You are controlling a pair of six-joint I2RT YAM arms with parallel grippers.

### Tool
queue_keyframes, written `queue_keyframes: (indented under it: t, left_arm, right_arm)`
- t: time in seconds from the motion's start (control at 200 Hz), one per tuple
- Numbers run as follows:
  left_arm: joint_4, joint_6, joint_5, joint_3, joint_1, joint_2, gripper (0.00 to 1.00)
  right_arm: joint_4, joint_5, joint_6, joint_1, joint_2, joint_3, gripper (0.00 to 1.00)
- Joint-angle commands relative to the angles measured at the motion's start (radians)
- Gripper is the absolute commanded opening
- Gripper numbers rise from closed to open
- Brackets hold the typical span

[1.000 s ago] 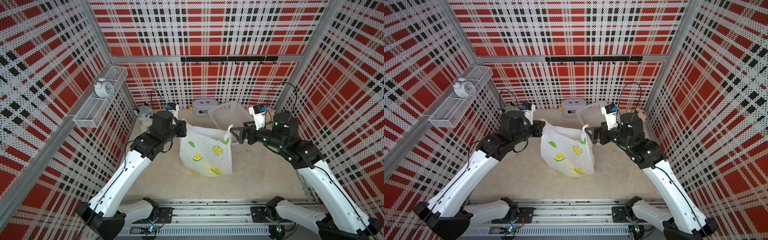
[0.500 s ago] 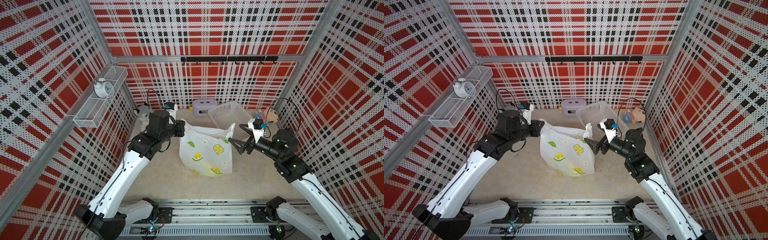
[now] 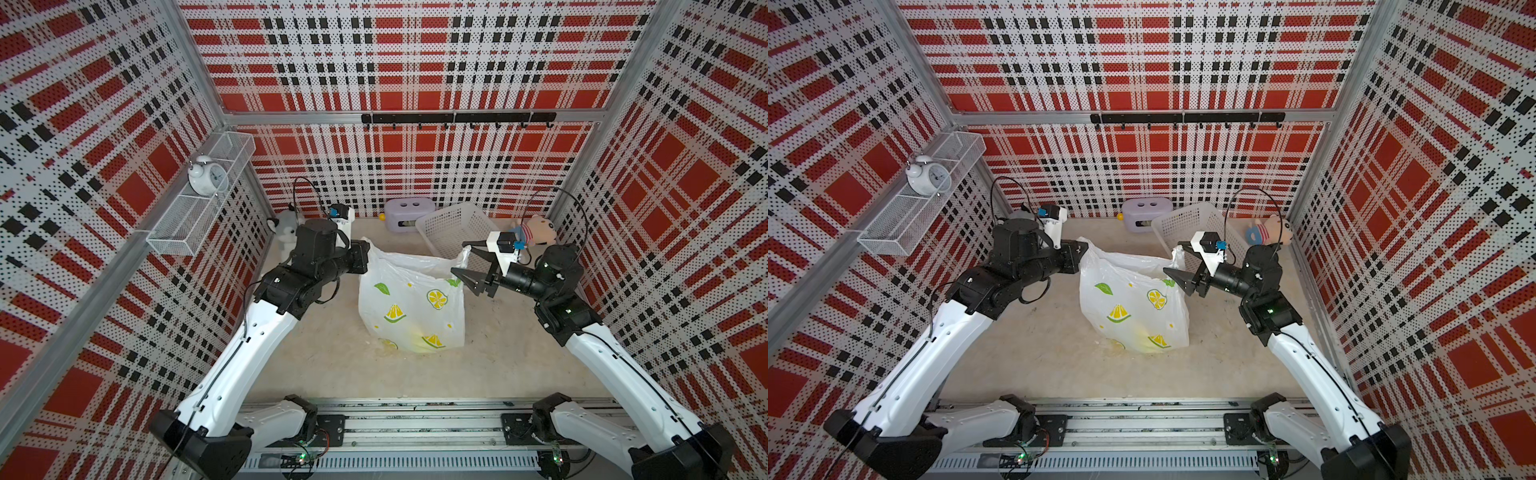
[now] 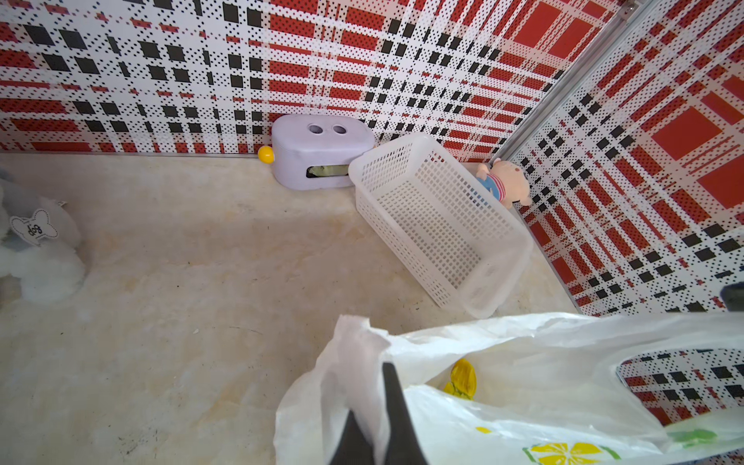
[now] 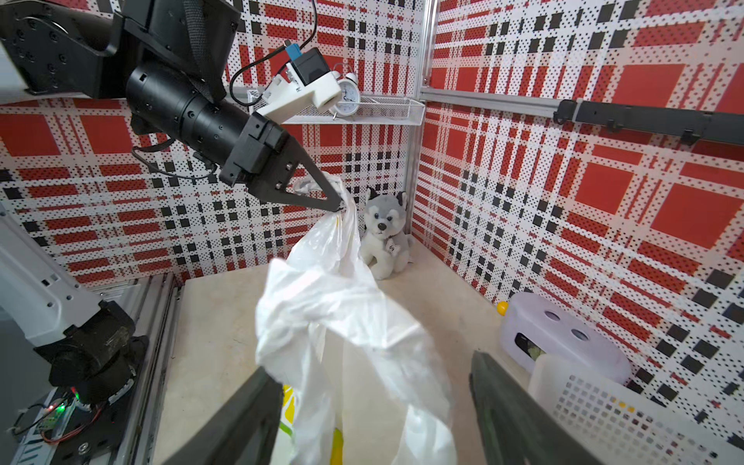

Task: Place the banana into a plastic bag & tie a knot
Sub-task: Adjust the plastic bag at the center of the board.

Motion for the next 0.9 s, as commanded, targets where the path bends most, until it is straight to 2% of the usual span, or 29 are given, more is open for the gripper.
queue_keyframes:
  t: [0.0,0.075,0.346,0.376,0.446,0.476,0.626,0.696,0.872,0.897]
  left_arm:
    - [0.006,0.014,0.011,0.039,0.014,0.001,0.0]
    - [0.02,0.01,0.018,0.035,0.02,-0.004,0.0]
    - [0.067,-0.003,0.041,0.017,0.029,-0.02,0.0]
    - [0.072,-0.005,0.04,0.017,0.029,-0.02,0.0]
    - [0.088,-0.007,0.048,0.012,0.029,-0.023,0.0]
    - [0.101,-0.007,0.055,0.006,0.03,-0.03,0.1]
    - [0.22,-0.024,0.045,-0.074,0.032,-0.121,0.79]
    - [0.28,-0.025,0.008,-0.131,0.039,-0.184,0.99]
    - [0.47,-0.044,-0.148,-0.339,0.039,-0.364,0.98]
    - [0.506,-0.078,-0.174,-0.382,0.039,-0.396,0.98]
  right_arm:
    - [0.056,-0.063,0.014,-0.005,0.025,-0.006,0.67]
    - [0.053,-0.066,0.023,-0.004,0.033,-0.004,0.56]
    - [0.094,-0.041,0.077,-0.004,-0.009,-0.028,0.41]
    - [0.1,-0.036,0.085,-0.005,-0.013,-0.03,0.34]
    - [0.107,-0.015,0.106,-0.004,-0.018,-0.03,0.1]
    - [0.104,-0.009,0.116,-0.004,-0.016,-0.027,0.0]
    - [0.031,0.015,0.13,-0.007,0.013,0.028,0.0]
    - [-0.001,0.012,0.131,-0.007,0.03,0.052,0.0]
    - [-0.025,-0.018,0.166,-0.044,0.056,0.072,0.0]
    - [-0.025,-0.033,0.173,-0.052,0.061,0.076,0.0]
